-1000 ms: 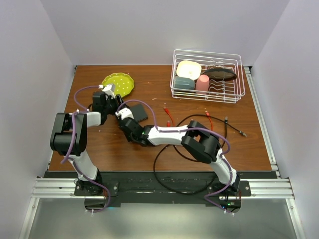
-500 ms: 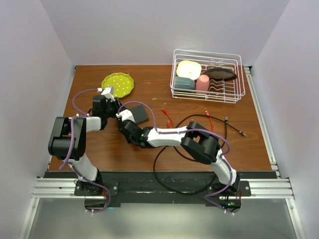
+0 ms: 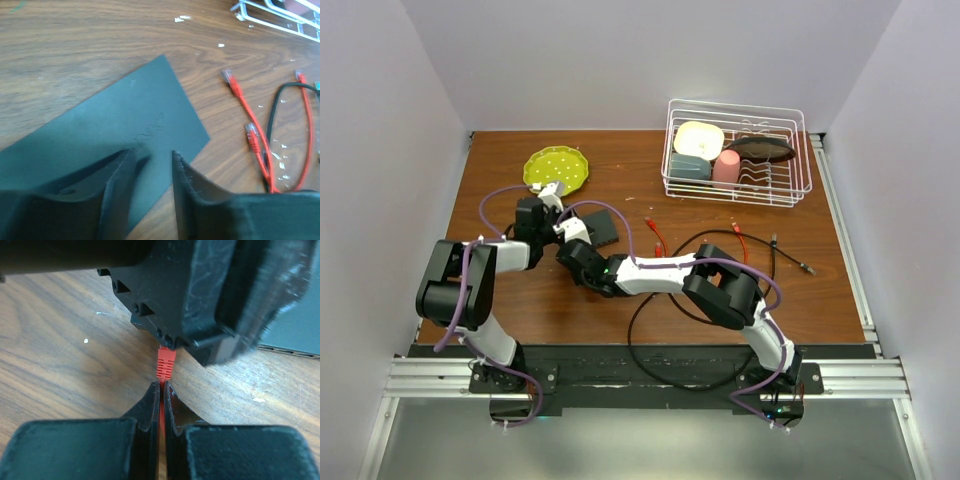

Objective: Insert the plug into the switch port

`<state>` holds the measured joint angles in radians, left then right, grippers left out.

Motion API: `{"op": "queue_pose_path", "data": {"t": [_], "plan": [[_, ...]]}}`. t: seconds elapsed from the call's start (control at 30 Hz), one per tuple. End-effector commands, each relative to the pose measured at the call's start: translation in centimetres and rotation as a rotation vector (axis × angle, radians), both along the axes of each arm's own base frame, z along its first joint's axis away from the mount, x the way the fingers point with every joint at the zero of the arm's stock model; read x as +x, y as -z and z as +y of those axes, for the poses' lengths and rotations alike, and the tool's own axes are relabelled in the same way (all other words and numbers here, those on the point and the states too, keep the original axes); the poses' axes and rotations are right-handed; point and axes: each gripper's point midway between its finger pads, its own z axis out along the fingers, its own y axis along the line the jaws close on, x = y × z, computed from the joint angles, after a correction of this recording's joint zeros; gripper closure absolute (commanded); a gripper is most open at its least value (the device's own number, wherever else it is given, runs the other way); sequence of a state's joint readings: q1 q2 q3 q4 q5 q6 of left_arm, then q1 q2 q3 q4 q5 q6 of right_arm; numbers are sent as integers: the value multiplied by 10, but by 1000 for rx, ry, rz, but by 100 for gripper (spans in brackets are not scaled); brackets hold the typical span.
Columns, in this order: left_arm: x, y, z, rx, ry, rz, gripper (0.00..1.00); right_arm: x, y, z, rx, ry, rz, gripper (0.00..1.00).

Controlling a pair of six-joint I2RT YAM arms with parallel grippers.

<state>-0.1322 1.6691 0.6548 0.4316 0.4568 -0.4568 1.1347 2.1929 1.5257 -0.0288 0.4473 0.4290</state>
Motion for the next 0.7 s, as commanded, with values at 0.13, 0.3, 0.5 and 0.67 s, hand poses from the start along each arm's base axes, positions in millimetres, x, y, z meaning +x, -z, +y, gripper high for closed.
{"op": "queue_pose_path", "data": {"t": [0.13,0.3,0.5,0.67], "plan": [[-10,10,18,90,-71,125,42,25,-23,0,98,72,-65,98],[23,-24,29,107,-132,29,39,17,-10,-6,90,61,-36,91],[50,-32,35,148,-147,-13,38,15,-8,-7,94,59,-30,90],[64,-26,40,185,-161,-13,38,16,-5,-7,90,59,-27,90]]}}
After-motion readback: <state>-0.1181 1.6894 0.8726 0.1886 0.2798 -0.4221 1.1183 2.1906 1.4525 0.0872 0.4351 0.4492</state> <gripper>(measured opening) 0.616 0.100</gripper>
